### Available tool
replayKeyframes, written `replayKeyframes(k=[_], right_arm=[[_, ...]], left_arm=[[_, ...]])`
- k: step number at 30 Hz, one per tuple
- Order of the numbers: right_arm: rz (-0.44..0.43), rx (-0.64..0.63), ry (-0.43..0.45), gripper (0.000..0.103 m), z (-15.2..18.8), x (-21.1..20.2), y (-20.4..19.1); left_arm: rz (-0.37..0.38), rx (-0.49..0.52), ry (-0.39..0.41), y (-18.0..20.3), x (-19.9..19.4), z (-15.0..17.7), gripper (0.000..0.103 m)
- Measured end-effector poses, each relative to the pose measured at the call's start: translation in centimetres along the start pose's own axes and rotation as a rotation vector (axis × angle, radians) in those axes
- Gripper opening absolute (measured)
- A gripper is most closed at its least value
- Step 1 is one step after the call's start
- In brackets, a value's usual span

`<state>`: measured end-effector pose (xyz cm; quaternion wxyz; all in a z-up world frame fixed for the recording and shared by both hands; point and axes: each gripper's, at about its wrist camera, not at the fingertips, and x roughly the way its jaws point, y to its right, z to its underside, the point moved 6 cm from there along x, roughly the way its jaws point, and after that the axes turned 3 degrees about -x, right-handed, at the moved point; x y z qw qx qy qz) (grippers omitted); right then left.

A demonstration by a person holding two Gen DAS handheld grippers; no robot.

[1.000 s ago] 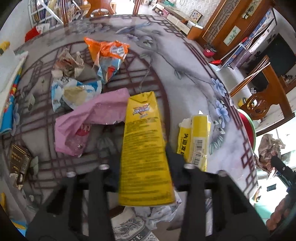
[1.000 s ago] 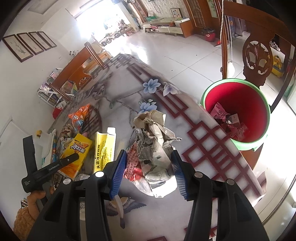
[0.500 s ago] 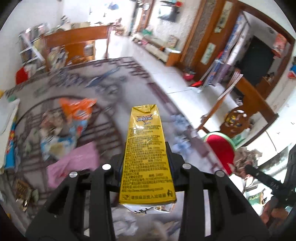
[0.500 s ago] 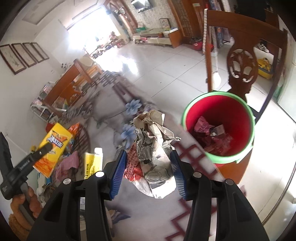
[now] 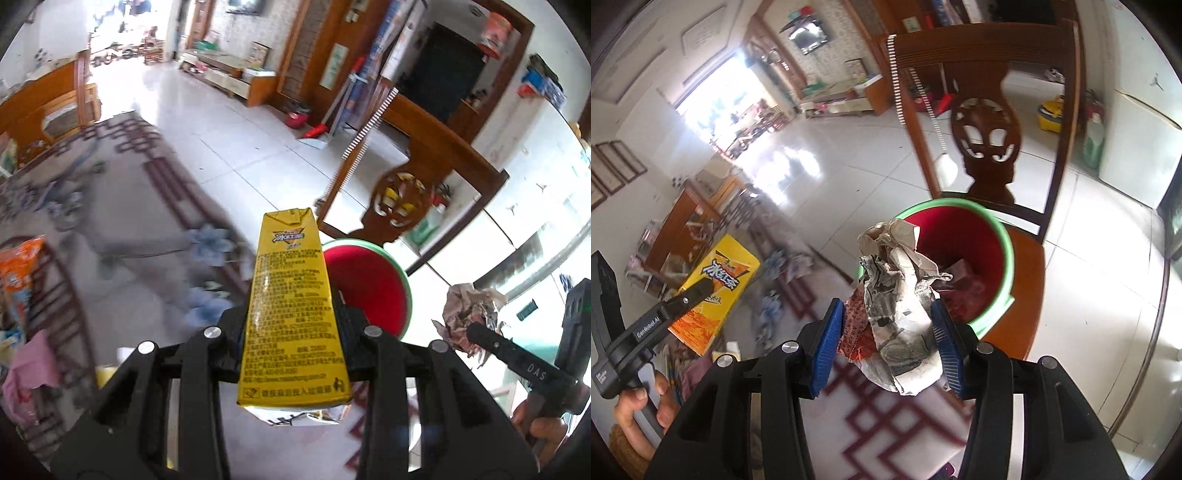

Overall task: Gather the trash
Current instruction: 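Open the left tool over the red bin while the right tool opens to drop the paper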

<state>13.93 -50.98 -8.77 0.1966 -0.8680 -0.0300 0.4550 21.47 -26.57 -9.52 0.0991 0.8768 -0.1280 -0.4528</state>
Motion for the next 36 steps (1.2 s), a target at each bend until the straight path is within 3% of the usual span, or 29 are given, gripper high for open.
replayKeyframes(k=[19,20,22,24,28,31,33,36], right_arm=[[0.008,0.070,0.018,0.047,-6.1,0.2,7.7],[0.006,0.070,0.017,0.047,-6.4,0.3,7.9],[0.002,0.064,0.015,0.047,-6.9,0.6,8.0],[-0.006,0.058,0.010,0.047,-7.4,1.1,8.0],[-0.025,0.044,-0.005,0.048,-8.3,2.2,7.7],[-0.047,0.040,-0.013,0.055,-8.6,3.1,7.1],[-0.068,0.046,-0.018,0.071,-8.7,3.7,6.7],[-0.084,0.067,-0.018,0.078,-8.7,4.5,6.3]], left_arm=[[0.112,0.102,-0.164,10.9,9.9,0.4,0.035],[0.106,0.105,-0.160,11.2,10.2,0.3,0.037],[0.110,0.106,-0.154,11.4,10.3,0.1,0.061],[0.110,0.096,-0.131,11.4,10.1,-0.2,0.075],[0.100,0.062,-0.118,10.6,9.6,-0.4,0.078],[0.093,0.026,-0.110,9.7,8.9,-0.3,0.079],[0.079,0.016,-0.101,8.9,8.1,-0.1,0.079],[0.060,0.005,-0.091,7.6,7.1,0.4,0.079]])
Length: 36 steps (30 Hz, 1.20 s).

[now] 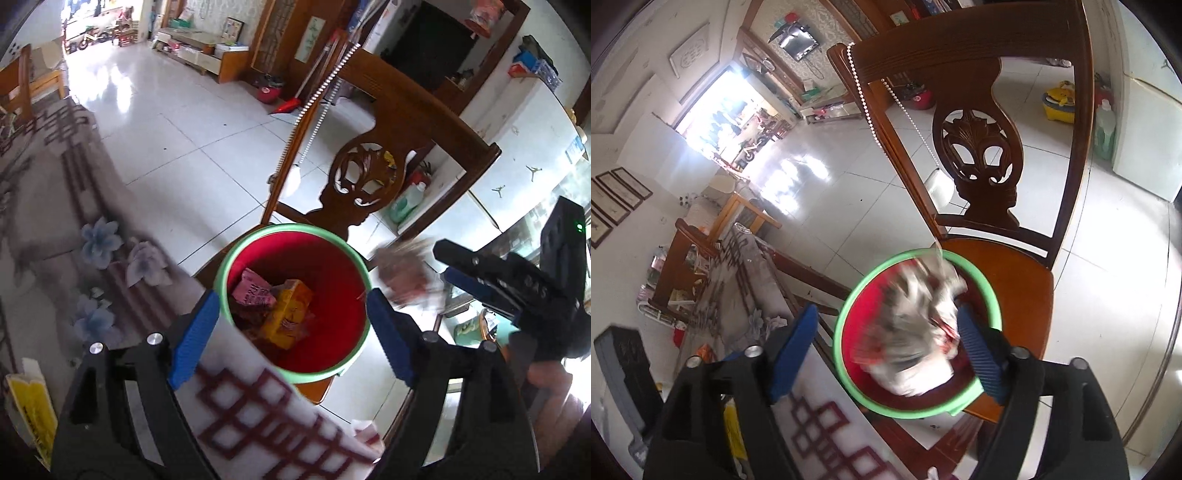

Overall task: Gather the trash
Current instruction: 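Open the left tool over the red bin while the right tool opens to drop the paper, then move both open tools back to the trash on the rug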

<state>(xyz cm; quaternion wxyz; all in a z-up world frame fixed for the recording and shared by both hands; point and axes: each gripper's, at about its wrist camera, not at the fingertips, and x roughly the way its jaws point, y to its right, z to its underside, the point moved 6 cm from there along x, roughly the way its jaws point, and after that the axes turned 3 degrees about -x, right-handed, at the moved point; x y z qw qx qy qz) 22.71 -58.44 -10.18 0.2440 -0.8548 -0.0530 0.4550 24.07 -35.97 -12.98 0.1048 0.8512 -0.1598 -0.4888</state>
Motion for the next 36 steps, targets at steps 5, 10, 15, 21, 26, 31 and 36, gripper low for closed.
replayKeyframes(k=[5,10,15,21,26,31,36], right_arm=[[-0.008,0.018,-0.018,0.078,0.5,0.6,-0.8],[-0.011,-0.012,-0.029,0.078,1.5,0.7,-2.8],[-0.020,-0.046,-0.037,0.078,3.2,0.9,-5.8],[-0.040,-0.102,-0.056,0.078,5.8,1.4,-10.5],[-0.056,-0.153,-0.089,0.078,8.6,2.6,-14.6],[-0.082,-0.219,-0.125,0.078,11.7,3.7,-19.2],[-0.119,-0.310,-0.168,0.078,14.9,4.8,-24.4]], left_arm=[[-0.029,-0.034,0.014,-2.1,-1.6,0.6,0.079],[-0.041,-0.066,0.048,-4.2,-3.9,0.8,0.079],[-0.052,-0.080,0.093,-6.3,-7.1,1.3,0.079],[-0.105,-0.117,0.146,-10.8,-11.6,3.3,0.079],[-0.186,-0.223,0.179,-17.2,-15.7,6.4,0.081],[-0.328,-0.369,0.216,-25.3,-20.6,10.8,0.081],[-0.514,-0.502,0.180,-34.3,-25.2,16.9,0.082]])
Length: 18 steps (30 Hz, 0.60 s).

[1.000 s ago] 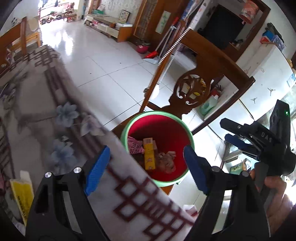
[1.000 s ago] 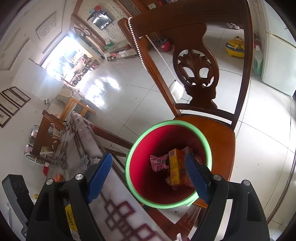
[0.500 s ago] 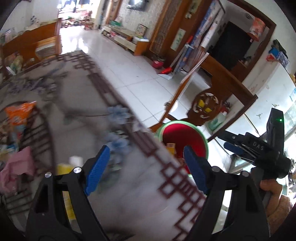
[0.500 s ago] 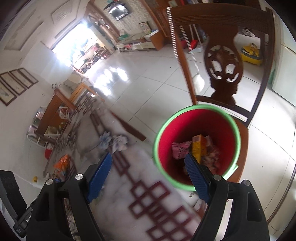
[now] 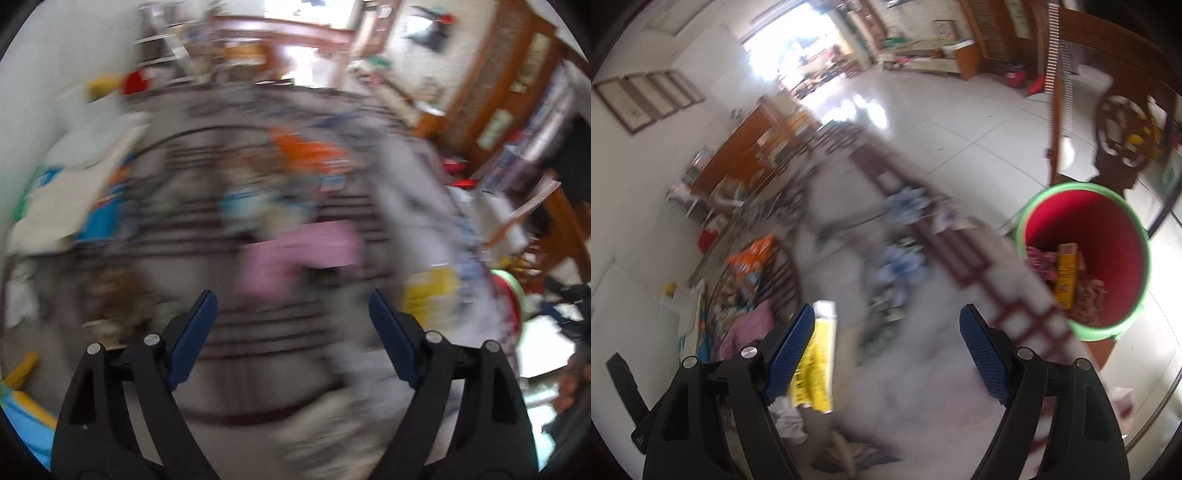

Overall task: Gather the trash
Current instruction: 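Move both open tools back to the trash on the rug, then grasp the brown cardboard box with the left tool while the right tool grasps crumpled paper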

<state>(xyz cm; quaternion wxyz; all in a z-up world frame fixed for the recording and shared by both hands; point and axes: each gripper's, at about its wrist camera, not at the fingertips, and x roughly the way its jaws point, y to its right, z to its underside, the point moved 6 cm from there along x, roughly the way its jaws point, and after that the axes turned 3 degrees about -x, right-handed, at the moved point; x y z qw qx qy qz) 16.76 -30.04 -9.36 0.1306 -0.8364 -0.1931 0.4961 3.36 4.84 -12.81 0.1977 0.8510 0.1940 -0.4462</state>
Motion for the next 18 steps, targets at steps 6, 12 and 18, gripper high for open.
replayKeyframes(k=[6,12,18], right_arm=[[-0.057,-0.129,-0.043,0.078,0.3,2.2,-7.1],[-0.124,-0.255,-0.090,0.078,0.4,4.4,-14.4],[-0.160,-0.372,-0.127,0.078,0.7,6.9,-20.2]], left_arm=[[-0.215,-0.044,-0.094,-10.6,1.7,1.7,0.083],[-0.232,-0.097,-0.184,-14.1,4.7,2.9,0.083],[-0.185,-0.115,-0.195,-13.4,6.1,3.3,0.046]])
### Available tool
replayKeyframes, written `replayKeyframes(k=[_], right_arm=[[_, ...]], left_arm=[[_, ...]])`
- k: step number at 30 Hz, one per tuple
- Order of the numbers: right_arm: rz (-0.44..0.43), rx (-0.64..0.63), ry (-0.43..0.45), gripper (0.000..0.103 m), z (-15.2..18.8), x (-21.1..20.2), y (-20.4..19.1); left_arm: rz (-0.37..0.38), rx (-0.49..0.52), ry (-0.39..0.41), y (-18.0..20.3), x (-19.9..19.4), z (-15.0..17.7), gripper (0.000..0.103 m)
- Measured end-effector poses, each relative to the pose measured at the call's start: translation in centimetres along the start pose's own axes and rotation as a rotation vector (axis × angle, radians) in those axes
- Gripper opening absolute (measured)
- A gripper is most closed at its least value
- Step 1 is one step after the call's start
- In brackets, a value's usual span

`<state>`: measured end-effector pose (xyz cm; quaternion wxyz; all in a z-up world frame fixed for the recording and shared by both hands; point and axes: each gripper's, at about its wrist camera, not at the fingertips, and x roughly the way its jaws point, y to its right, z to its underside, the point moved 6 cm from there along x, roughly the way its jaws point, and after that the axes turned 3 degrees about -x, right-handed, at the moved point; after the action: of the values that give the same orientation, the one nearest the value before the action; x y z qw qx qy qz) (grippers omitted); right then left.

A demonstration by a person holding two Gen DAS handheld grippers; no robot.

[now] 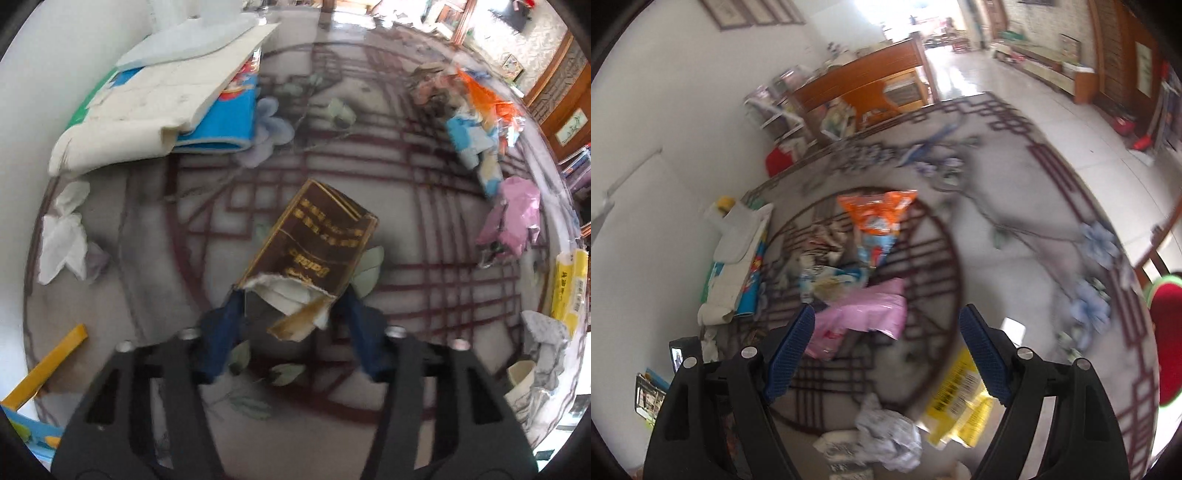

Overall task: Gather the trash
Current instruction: 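Grasp the brown cardboard box with the left tool while the right tool grasps crumpled paper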

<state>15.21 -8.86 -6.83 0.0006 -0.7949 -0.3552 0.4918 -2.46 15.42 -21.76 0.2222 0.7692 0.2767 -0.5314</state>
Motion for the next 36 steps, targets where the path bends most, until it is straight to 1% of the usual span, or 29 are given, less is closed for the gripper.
replayKeyframes(k=[2,3,4,6,7,11,12,14,16,18,19,20,21,22,23,24,26,28,30,32,34,36], right_arm=[[-0.022,-0.027,-0.017,0.078,-1.2,1.5,-1.7],[-0.030,-0.040,-0.024,0.078,-1.7,2.1,-2.2],[-0.043,-0.068,-0.034,0.078,-2.7,3.3,-3.5],[-0.045,-0.131,-0.054,0.078,-4.3,5.5,-5.4],[-0.031,-0.164,-0.071,0.078,-5.2,7.1,-6.4],[-0.020,-0.227,-0.143,0.078,-7.2,12.7,-8.9],[-0.012,-0.237,-0.159,0.078,-7.5,14.1,-9.3],[0.014,-0.263,-0.198,0.078,-7.8,17.0,-9.9],[0.042,-0.290,-0.241,0.078,-7.8,19.5,-10.4],[0.081,-0.311,-0.283,0.077,-7.4,22.0,-10.4],[0.093,-0.314,-0.296,0.076,-7.3,22.7,-10.3],[0.103,-0.314,-0.311,0.072,-7.1,23.4,-10.2],[0.108,-0.311,-0.320,0.058,-6.9,23.8,-10.0],[0.119,-0.313,-0.323,0.053,-6.8,24.0,-9.9],[0.126,-0.325,-0.307,0.044,-6.7,24.0,-9.8],[0.116,-0.332,-0.296,0.038,-6.7,23.9,-9.9],[0.088,-0.339,-0.275,0.035,-7.0,22.9,-10.5],[0.047,-0.339,-0.237,0.034,-7.5,21.3,-11.0],[0.004,-0.348,-0.185,0.034,-8.2,18.9,-11.6],[-0.036,-0.338,-0.146,0.034,-8.6,16.4,-11.8],[-0.068,-0.317,-0.115,0.034,-8.5,13.7,-11.5],[-0.089,-0.314,-0.091,0.034,-7.7,11.1,-10.8]], left_arm=[[0.053,-0.010,0.008,0.8,-0.3,-0.4,0.044],[0.074,-0.012,0.017,1.3,-0.5,-0.6,0.034],[0.084,-0.010,0.018,1.6,-0.6,-0.7,0.000],[0.120,-0.018,0.019,2.5,-1.1,-0.7,0.001],[0.134,-0.022,0.023,2.8,-1.2,-0.7,0.001],[0.164,-0.038,0.033,3.5,-1.8,-0.7,0.001],[0.167,-0.039,0.034,3.7,-1.9,-0.5,0.002],[0.170,-0.034,0.049,3.7,-2.3,-0.1,0.009],[0.168,-0.029,0.056,3.5,-2.6,0.3,0.025],[0.172,-0.034,0.055,3.1,-2.5,0.4,0.031],[0.173,-0.039,0.053,3.1,-2.3,0.4,0.036],[0.173,-0.047,0.051,2.8,-2.3,0.5,0.040],[0.176,-0.053,0.052,2.7,-2.3,0.6,0.046],[0.181,-0.060,0.055,2.6,-2.2,0.6,0.051],[0.184,-0.066,0.055,2.4,-2.2,0.7,0.051],[0.185,-0.069,0.054,2.3,-2.2,0.8,0.051],[0.178,-0.072,0.050,2.1,-2.0,0.8,0.053],[0.174,-0.072,0.049,2.0,-1.9,0.6,0.055],[0.177,-0.070,0.057,1.9,-2.1,0.4,0.056],[0.179,-0.063,0.071,2.0,-2.5,0.2,0.059],[0.184,-0.057,0.081,2.1,-2.6,0.0,0.061],[0.185,-0.054,0.081,2.1,-2.7,-0.1,0.061]])
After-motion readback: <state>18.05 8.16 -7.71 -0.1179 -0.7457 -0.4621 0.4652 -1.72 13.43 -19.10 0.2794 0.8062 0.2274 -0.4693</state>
